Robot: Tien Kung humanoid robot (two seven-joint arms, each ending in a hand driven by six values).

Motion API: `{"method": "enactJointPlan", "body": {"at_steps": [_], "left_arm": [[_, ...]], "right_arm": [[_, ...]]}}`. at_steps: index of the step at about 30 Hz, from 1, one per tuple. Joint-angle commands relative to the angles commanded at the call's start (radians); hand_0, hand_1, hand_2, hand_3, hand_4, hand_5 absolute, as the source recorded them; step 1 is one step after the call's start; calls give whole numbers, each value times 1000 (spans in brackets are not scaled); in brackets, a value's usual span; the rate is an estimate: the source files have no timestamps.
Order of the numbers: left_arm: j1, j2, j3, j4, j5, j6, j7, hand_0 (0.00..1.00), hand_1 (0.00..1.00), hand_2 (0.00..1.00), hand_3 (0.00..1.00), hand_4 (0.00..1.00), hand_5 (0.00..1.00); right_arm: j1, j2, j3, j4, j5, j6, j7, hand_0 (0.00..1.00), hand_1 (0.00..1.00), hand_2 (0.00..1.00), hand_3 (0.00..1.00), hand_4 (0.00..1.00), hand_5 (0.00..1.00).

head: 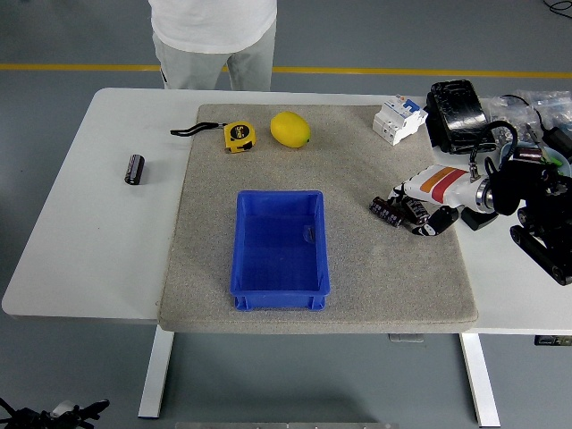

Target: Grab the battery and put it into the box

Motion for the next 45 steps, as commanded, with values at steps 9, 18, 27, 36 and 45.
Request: {"method": "enactJointPlan", "body": {"at_steps": [9, 18, 27, 36, 45], "left_arm": [[4, 4, -3, 0, 6, -1, 0, 579, 620, 720, 665, 627, 721], [-8, 1, 8, -1, -4, 0, 1, 579, 619, 719, 666, 627, 721], [-15, -1, 15, -2, -12, 1, 0, 580, 618, 718, 667, 627, 721], [-22, -2, 32, -4, -25, 0, 3, 578, 619, 717, 667, 627, 722], [-27, -3, 37, -5, -27, -1, 4, 578, 618, 717, 667, 627, 721]], "right_arm": [[12, -24, -8, 21, -5, -10, 1, 687, 701, 759, 817, 970, 188], [12, -22, -8, 5, 5, -56, 4, 640, 674, 736, 777, 925, 192], [8, -6, 4, -7, 14, -68, 8, 621, 667, 728, 758, 913, 186], [0, 5, 9, -45, 30, -77, 6, 590, 638, 693, 647, 833, 178], [-4, 3, 5, -70, 39, -78, 0, 587, 637, 685, 641, 817, 172]]}}
